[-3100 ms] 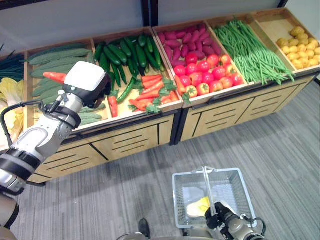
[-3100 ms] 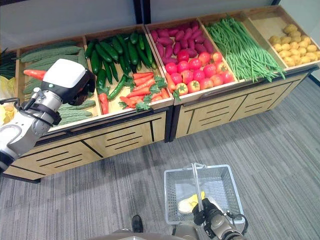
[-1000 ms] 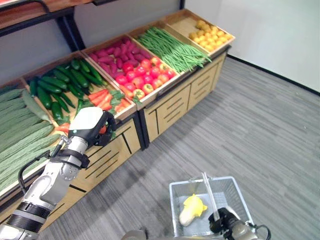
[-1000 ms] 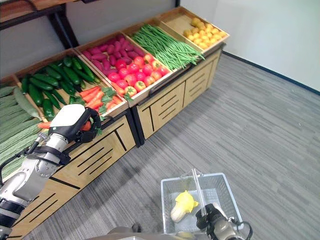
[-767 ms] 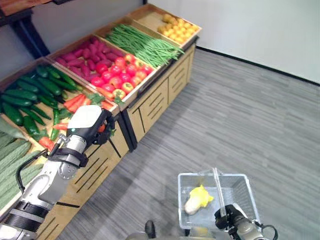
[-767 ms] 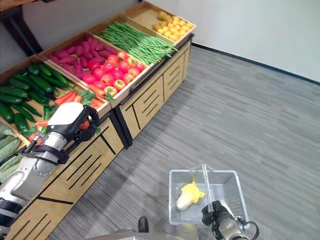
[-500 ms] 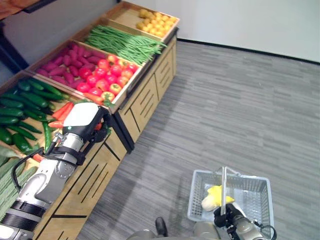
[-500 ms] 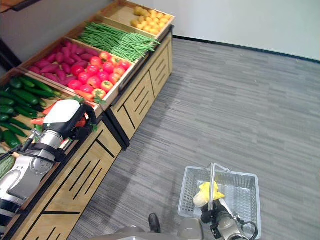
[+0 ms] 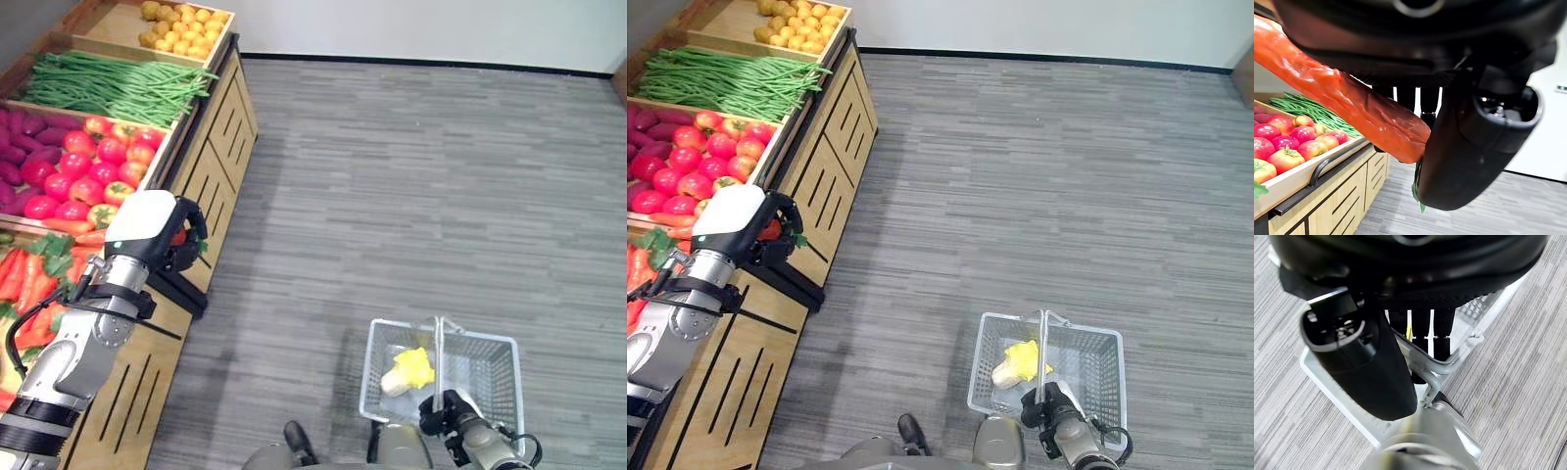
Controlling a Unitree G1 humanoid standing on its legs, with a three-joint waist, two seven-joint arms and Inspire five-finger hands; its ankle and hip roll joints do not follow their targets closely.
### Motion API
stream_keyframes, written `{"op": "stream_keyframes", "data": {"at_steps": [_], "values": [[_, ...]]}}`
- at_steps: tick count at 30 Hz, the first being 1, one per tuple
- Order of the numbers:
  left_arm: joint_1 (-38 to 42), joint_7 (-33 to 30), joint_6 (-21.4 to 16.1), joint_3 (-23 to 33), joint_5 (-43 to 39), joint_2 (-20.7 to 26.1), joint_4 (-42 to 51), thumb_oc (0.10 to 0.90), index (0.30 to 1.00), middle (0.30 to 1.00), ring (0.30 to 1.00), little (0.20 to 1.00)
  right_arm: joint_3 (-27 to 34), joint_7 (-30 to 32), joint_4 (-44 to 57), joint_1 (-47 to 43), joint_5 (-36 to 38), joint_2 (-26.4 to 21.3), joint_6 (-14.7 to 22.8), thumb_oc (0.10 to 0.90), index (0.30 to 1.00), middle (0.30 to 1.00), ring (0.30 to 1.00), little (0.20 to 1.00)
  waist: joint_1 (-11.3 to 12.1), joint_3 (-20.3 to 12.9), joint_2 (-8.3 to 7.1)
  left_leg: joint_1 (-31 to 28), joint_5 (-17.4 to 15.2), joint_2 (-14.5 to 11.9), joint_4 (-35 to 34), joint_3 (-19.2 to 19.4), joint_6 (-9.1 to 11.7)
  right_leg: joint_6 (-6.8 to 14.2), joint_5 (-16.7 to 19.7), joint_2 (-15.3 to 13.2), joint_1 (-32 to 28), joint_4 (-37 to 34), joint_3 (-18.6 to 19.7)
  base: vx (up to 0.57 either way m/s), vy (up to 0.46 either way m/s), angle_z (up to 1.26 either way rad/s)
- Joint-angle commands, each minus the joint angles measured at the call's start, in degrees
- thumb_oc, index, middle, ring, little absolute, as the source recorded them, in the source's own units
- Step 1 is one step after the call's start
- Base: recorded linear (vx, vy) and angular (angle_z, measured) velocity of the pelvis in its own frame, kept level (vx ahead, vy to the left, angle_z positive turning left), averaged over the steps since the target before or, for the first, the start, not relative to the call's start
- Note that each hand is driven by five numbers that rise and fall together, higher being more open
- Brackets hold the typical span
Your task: Get the vegetables into the basket
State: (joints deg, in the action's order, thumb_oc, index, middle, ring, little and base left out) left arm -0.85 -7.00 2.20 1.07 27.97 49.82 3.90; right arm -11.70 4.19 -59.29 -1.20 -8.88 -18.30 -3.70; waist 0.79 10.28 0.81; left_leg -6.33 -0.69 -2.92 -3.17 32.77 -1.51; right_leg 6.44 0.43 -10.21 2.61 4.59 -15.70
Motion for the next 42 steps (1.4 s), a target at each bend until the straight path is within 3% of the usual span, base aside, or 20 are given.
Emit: {"op": "stream_keyframes", "data": {"at_steps": [1,6,8,9,11,12,15,20,23,26,27,32,37,42], "values": [[3.4,-3.1,-1.6,4.0,-1.6,1.3,2.6,0.4,0.3,0.3,0.3,0.3,-1.8,0.2,0.5,2.8,-0.8,-1.5,0.3,0.4,0.3,0.3,0.3,0.3,-0.3,-5.5,0.05,3.7,-7.0,2.0,4.2,-6.8,-1.7,2.4,-1.4,-1.6,-0.5,2.9,1.9,0.02,-0.269,-0.14],[1.9,-2.6,-1.7,2.9,-3.4,-1.8,1.3,0.4,0.3,0.3,0.3,0.3,-1.3,0.8,3.1,3.1,0.4,-1.9,0.4,0.4,0.3,0.3,0.3,0.3,-0.7,-4.9,-0.53,4.1,-5.3,0.4,4.9,-9.1,0.2,0.3,-4.9,0.1,-1.1,3.1,0.8,0.01,-0.261,0.1],[0.8,-2.2,-1.9,3.3,-3.7,-2.7,0.8,0.4,0.3,0.3,0.3,0.3,-2.0,0.7,4.3,2.5,0.4,-2.5,0.7,0.4,0.3,0.3,0.3,0.3,-0.1,-3.9,-1.46,6.9,-6.7,-1.5,13.0,-11.3,1.1,-1.2,-5.7,1.1,-2.0,2.4,0.7,-0.03,-0.301,0.28],[0.8,-2.9,-2.0,3.1,-4.7,-3.5,0.1,0.4,0.3,0.3,0.3,0.3,-3.0,0.7,5.8,1.5,0.2,-3.9,0.9,0.4,0.3,0.3,0.3,0.3,1.3,-2.4,-1.71,9.4,-4.7,-0.6,15.1,-18.7,2.2,-2.1,-5.2,2.0,-2.3,0.5,0.8,-0.09,-0.176,0.12],[1.0,-3.4,-1.8,2.9,-4.4,-4.1,-0.3,0.4,0.3,0.3,0.3,0.3,-2.5,1.0,7.1,1.1,0.2,-4.7,0.9,0.4,0.3,0.3,0.3,0.3,1.6,-2.6,-1.67,9.8,-5.1,1.2,11.2,-24.9,2.2,-1.4,-3.7,1.9,-2.1,-1.2,1.3,-0.05,0.028,-0.22],[0.7,-3.4,-1.9,2.9,-4.1,-4.2,-0.1,0.4,0.3,0.3,0.3,0.3,-2.0,1.0,7.7,1.3,0.2,-4.8,0.8,0.4,0.3,0.3,0.3,0.3,1.4,-2.8,-1.62,9.7,-5.1,1.6,10.1,-25.5,1.7,-1.0,-2.9,1.7,-1.9,-1.6,1.4,0.03,0.168,-0.35],[-0.2,-2.1,-2.0,2.7,-3.2,-3.7,1.7,0.4,0.3,0.3,0.3,0.3,0.1,1.4,9.8,1.9,0.2,-5.4,0.3,0.4,0.3,0.3,0.3,0.3,0.7,-3.8,-1.13,8.6,-5.1,2.4,7.9,-23.1,0.0,0.5,-0.5,0.5,-1.4,-1.1,2.0,0.05,0.232,0.05],[1.9,0.9,-2.9,-2.0,-2.0,0.3,2.5,0.4,0.3,0.3,0.3,0.3,-1.5,2.0,13.1,-3.0,0.4,-5.1,-0.3,0.4,0.3,0.3,0.3,0.3,2.0,-3.8,-1.17,5.2,-6.5,3.9,5.8,-18.7,-2.5,2.3,1.8,-0.8,0.3,1.0,5.5,0.03,0.231,-0.57],[3.5,2.8,-3.6,-4.9,-1.5,1.9,2.7,0.4,0.3,0.3,0.3,0.3,-2.2,2.2,14.9,-5.3,0.5,-4.8,-0.5,0.4,0.3,0.3,0.3,0.3,2.2,-4.4,-1.0,4.0,-6.6,4.1,4.7,-18.1,-2.7,2.6,1.7,-0.8,0.0,0.7,6.1,0.02,0.071,-0.35],[10.5,6.6,-4.6,-15.0,-0.1,3.3,1.3,0.4,0.3,0.3,0.3,0.3,-5.6,2.9,20.2,-12.4,1.9,-4.0,-0.7,0.4,0.3,0.3,0.3,0.3,2.1,-5.7,-0.59,2.3,-7.3,3.9,4.9,-17.5,-2.8,2.2,-0.4,-0.5,-0.9,0.3,6.8,0.01,-0.036,-0.12],[14.4,7.5,-5.1,-20.2,-0.2,1.6,0.2,0.4,0.3,0.3,0.3,0.3,-7.1,3.3,22.0,-15.6,2.5,-3.6,-0.8,0.4,0.3,0.3,0.3,0.3,2.1,-6.2,-0.35,1.7,-7.1,3.8,4.5,-17.7,-2.6,1.9,-1.1,-0.4,-1.5,0.1,6.6,0.01,-0.088,-0.14],[22.7,9.0,-5.6,-31.4,1.2,-4.9,-5.1,0.4,0.3,0.3,0.3,0.3,-11.0,5.4,30.2,-22.8,1.0,-2.7,0.3,0.4,0.3,0.3,0.3,0.3,1.5,-7.3,0.45,0.8,-6.4,3.5,3.3,-18.2,-1.9,1.3,-1.7,0.0,-2.6,-1.1,5.8,0.02,-0.074,0.01],[26.0,9.1,-5.2,-36.8,3.8,-10.5,-11.6,0.4,0.3,0.3,0.3,0.3,-13.6,5.3,36.7,-24.2,-0.7,-2.3,1.0,0.4,0.3,0.3,0.3,0.3,0.6,-7.6,0.87,0.4,-6.1,3.2,3.1,-18.3,-1.5,0.9,-2.1,0.4,-3.0,-1.2,5.9,0.03,-0.057,-0.02],[28.7,8.6,-3.0,-42.4,8.1,-22.9,-30.0,0.4,0.3,0.3,0.3,0.3,-18.0,1.2,50.1,-21.3,5.9,-0.5,3.6,0.4,0.3,0.3,0.3,0.3,-2.0,-7.3,1.4,0.4,-6.1,2.4,3.9,-17.4,-0.9,0.3,-3.1,0.9,-2.6,-0.1,6.8,0.03,-0.064,-0.05]]}}
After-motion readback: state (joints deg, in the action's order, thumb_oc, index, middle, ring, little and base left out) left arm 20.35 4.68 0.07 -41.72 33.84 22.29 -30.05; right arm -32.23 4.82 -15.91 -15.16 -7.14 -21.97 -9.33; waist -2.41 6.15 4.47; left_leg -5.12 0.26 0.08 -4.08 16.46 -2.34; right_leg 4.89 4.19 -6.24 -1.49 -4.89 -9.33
